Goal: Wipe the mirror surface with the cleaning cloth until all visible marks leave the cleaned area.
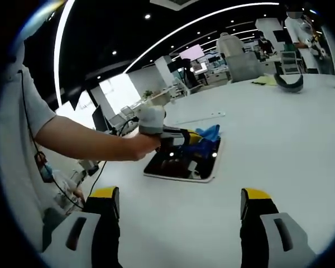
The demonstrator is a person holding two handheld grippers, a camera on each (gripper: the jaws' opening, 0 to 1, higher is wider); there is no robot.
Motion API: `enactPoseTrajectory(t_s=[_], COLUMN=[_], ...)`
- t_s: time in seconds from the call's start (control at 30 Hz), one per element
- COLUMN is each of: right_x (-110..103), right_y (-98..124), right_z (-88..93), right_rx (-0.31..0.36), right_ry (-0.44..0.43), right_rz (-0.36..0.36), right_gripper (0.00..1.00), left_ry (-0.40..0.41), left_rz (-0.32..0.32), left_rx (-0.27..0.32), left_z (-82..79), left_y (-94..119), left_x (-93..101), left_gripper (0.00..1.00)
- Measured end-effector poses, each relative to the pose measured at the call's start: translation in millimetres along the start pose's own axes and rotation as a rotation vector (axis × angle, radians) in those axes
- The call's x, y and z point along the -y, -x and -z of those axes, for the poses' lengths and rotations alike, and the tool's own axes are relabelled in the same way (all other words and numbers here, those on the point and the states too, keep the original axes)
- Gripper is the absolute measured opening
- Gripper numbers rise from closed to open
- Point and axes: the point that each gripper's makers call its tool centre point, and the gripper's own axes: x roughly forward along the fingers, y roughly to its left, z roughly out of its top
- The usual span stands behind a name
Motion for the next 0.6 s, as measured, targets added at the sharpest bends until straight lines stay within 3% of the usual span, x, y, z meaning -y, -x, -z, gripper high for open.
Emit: enactPoseTrajectory(t_s=[0.6], right_x=[5.7], right_y=[3.2], right_z=[4.8], right_rx=[0.003], right_ry=[-0.018], right_rz=[0.018], right_gripper=[0.88], left_ry=[-0.011], left_rz=[0.032], left_rx=[0.011], left_z=[-8.5], left_y=[-13.7], left_x=[11.6], left_gripper=[0.03])
